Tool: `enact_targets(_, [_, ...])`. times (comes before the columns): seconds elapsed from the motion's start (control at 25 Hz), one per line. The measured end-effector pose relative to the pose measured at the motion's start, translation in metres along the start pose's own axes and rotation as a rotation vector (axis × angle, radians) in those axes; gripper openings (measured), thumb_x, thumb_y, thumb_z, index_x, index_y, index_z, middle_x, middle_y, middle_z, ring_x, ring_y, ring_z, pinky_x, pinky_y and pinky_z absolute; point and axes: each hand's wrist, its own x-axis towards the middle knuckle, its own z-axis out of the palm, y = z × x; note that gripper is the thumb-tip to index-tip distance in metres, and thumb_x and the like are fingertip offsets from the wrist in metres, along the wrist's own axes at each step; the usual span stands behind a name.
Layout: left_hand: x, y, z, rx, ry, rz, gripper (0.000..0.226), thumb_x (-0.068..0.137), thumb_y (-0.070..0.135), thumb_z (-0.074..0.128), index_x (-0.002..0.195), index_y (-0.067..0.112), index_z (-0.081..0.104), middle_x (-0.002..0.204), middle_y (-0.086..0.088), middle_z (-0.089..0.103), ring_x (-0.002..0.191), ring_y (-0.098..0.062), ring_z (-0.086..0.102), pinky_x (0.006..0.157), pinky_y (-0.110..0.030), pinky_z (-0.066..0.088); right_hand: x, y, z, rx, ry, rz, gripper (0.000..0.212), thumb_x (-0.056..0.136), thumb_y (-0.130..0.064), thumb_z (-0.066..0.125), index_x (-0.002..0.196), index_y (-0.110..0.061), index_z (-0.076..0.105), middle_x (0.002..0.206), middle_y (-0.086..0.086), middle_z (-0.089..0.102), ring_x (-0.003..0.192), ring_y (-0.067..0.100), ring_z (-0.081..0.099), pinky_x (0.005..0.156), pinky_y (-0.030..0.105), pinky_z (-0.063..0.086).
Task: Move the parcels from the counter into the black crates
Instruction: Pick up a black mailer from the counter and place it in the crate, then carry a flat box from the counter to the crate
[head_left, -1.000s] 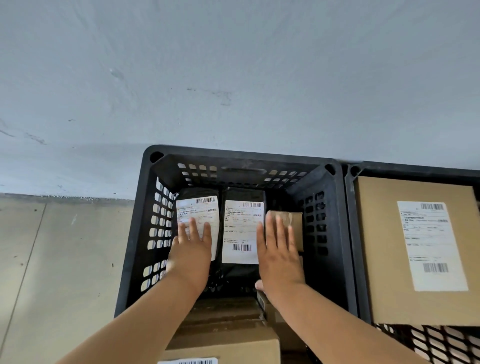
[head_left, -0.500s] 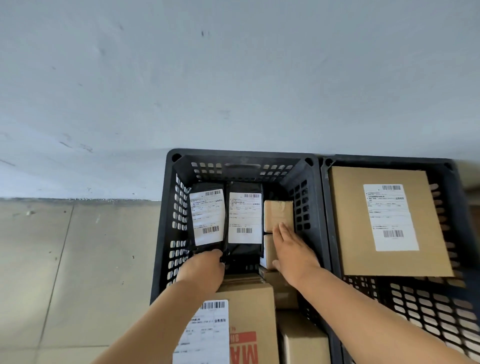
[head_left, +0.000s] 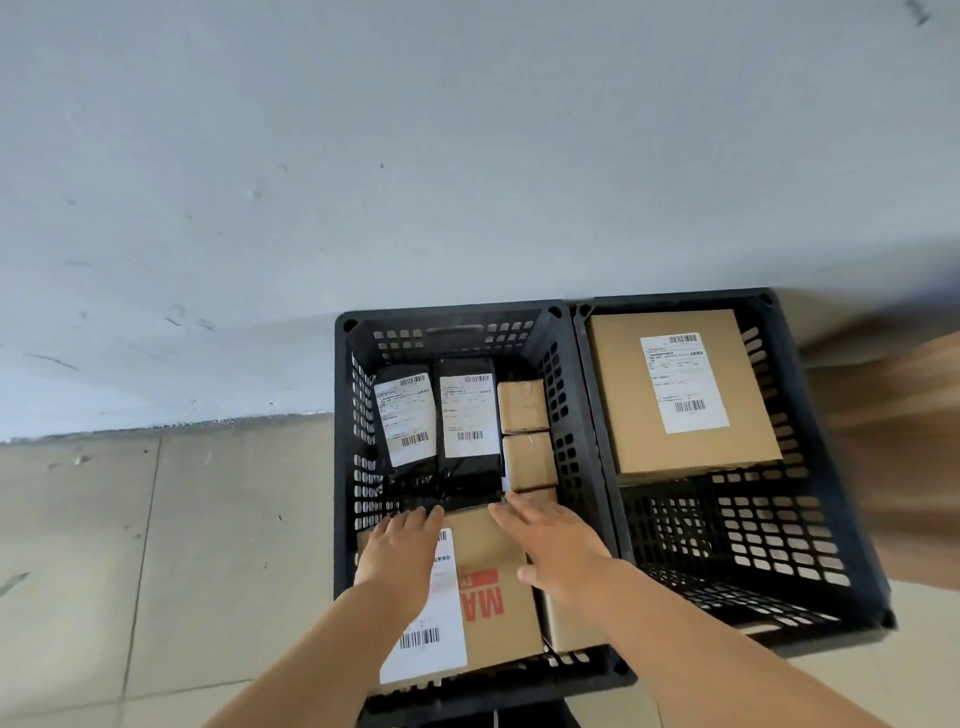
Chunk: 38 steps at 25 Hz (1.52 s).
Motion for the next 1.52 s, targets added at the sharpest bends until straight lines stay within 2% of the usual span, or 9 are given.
enact_targets(0.08, [0.002,-0.002,0.009,0.044,0.043,0.023,0.087,0.087,0.002,0.054,0.153,0.015,-0.002,0.16,-0.003,0.009,0.147,-0.02,0.01,0.119,-0.033,0.005,0.003,0.002,0.013,-0.026,0.04,0.035,0.085,0.094,-0.013,0.053,0.152,-0.032,-0.005,0.162,-0.002,-0.008,0.147,0.025,0.013,0.12,0.039,0.007])
enact_targets(0.24, [0.004,-0.004,0.018,0.039,0.071,0.028,0.085,0.091,0.001,0.051,0.153,0.016,-0.005,0.161,-0.001,0.0,0.149,-0.018,-0.001,0.119,-0.033,-0.001,0.01,0.001,0.031,-0.077,0.085,0.075,0.091,0.093,-0.009,0.052,0.151,-0.035,-0.013,0.161,-0.001,-0.015,0.148,0.025,0.011,0.119,0.04,0.005])
enact_targets(0.44, [-0.008,0.009,0.022,0.21,0.076,-0.03,0.088,0.092,0.007,0.05,0.15,0.011,-0.016,0.16,-0.008,-0.014,0.148,-0.023,-0.012,0.119,-0.039,-0.002,-0.004,0.006,0.039,-0.131,0.143,0.07,0.091,0.094,-0.011,0.052,0.15,-0.024,-0.019,0.159,0.007,-0.022,0.148,0.024,-0.011,0.119,0.041,-0.002])
enact_targets(0.6, [-0.026,0.019,0.017,0.301,0.037,-0.091,0.084,0.094,0.009,0.044,0.148,0.009,-0.02,0.157,-0.013,-0.023,0.147,-0.027,-0.015,0.12,-0.042,-0.002,-0.043,0.018,0.037,-0.037,0.308,0.135,0.09,0.094,-0.006,0.05,0.15,-0.021,-0.019,0.159,0.006,-0.021,0.148,0.02,-0.013,0.117,0.036,-0.006])
enact_targets(0.76, [-0.052,0.06,0.005,0.289,0.091,-0.128,0.084,0.096,0.017,0.044,0.149,0.008,-0.02,0.156,-0.014,-0.024,0.147,-0.028,-0.014,0.12,-0.044,0.0,-0.117,0.055,0.044,0.048,0.377,0.246,0.083,0.098,-0.019,0.047,0.15,-0.021,-0.018,0.159,0.004,-0.021,0.148,0.019,-0.013,0.118,0.035,-0.004])
enact_targets(0.92, [-0.087,0.156,-0.014,0.206,0.258,-0.051,0.082,0.094,0.014,0.047,0.151,0.011,-0.011,0.159,-0.013,-0.016,0.148,-0.027,-0.009,0.12,-0.042,0.002,-0.211,0.104,0.059,0.129,0.485,0.312,0.082,0.098,-0.02,0.049,0.152,-0.021,-0.013,0.16,0.004,-0.016,0.149,0.02,-0.008,0.119,0.035,-0.001])
enact_targets(1.16, [-0.168,0.394,-0.041,0.085,0.539,0.235,0.083,0.096,0.031,0.049,0.152,0.013,-0.01,0.158,-0.01,-0.019,0.148,-0.024,-0.008,0.119,-0.037,0.005,-0.407,0.204,0.091,0.229,0.725,0.416,0.084,0.095,-0.016,0.05,0.153,-0.023,-0.01,0.161,0.001,-0.014,0.149,0.019,-0.001,0.119,0.032,0.002])
enact_targets(1.36, [-0.236,0.561,-0.041,-0.058,0.607,0.46,0.082,0.097,0.035,0.046,0.152,0.016,-0.01,0.159,-0.007,-0.019,0.148,-0.022,-0.006,0.119,-0.034,0.008,-0.571,0.283,0.119,0.332,0.826,0.619,0.088,0.088,-0.015,0.052,0.153,-0.026,-0.006,0.161,-0.002,-0.015,0.148,0.019,0.004,0.118,0.03,0.014])
enact_targets(1.52, [-0.255,0.643,-0.048,-0.117,0.592,0.519,0.081,0.096,0.034,0.047,0.153,0.014,-0.007,0.159,-0.007,-0.017,0.148,-0.021,-0.004,0.118,-0.033,0.009,-0.65,0.344,0.127,0.321,0.881,0.658,0.089,0.091,-0.021,0.055,0.152,-0.026,-0.009,0.16,-0.001,-0.018,0.149,0.018,0.005,0.117,0.03,0.017])
